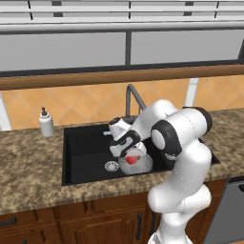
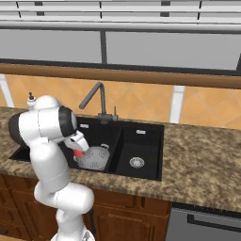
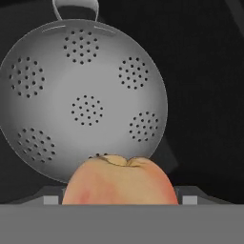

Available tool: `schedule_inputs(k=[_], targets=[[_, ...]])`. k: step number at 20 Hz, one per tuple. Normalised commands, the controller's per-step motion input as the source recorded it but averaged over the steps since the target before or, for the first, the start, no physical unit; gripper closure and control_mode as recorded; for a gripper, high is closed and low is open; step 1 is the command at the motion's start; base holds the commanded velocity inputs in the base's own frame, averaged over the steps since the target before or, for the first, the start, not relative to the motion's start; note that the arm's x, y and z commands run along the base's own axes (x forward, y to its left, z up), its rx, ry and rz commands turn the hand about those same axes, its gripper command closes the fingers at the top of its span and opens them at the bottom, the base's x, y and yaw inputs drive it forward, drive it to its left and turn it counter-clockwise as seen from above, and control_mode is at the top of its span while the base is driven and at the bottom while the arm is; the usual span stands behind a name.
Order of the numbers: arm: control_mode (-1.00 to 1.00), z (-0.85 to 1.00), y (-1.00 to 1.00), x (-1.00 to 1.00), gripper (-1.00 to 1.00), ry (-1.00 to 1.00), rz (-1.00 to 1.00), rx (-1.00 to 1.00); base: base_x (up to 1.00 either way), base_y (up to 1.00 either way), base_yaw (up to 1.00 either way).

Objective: Put the colander in the sink, put the peach in the colander, and turn on the sink faucet and pour water over the colander.

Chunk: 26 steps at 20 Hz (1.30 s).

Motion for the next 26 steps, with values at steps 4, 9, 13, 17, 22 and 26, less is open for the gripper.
schedule_inputs(k=[4, 9, 13, 17, 22, 26], targets=[[-1.0, -0.34, -0.19, 0.06, 1.0, 0.05, 0.0, 0.0, 0.0, 0.0, 0.0], [-1.0, -0.37, -0.15, 0.0, 1.0, 0.01, 0.0, 0.0, 0.0, 0.0, 0.0], [-1.0, -0.25, -0.08, 0.02, 1.0, 0.0, 0.0, 0.0, 0.0, 0.0, 0.0], [-1.0, -0.24, -0.16, 0.01, 1.0, 0.0, 0.0, 0.0, 0.0, 0.0, 0.0], [-1.0, -0.15, -0.18, 0.0, 1.0, 0.0, 0.0, 0.0, 0.0, 0.0, 0.0], [-1.0, -0.13, -0.01, 0.01, 1.0, 0.0, 0.0, 0.0, 0.0, 0.0, 0.0]])
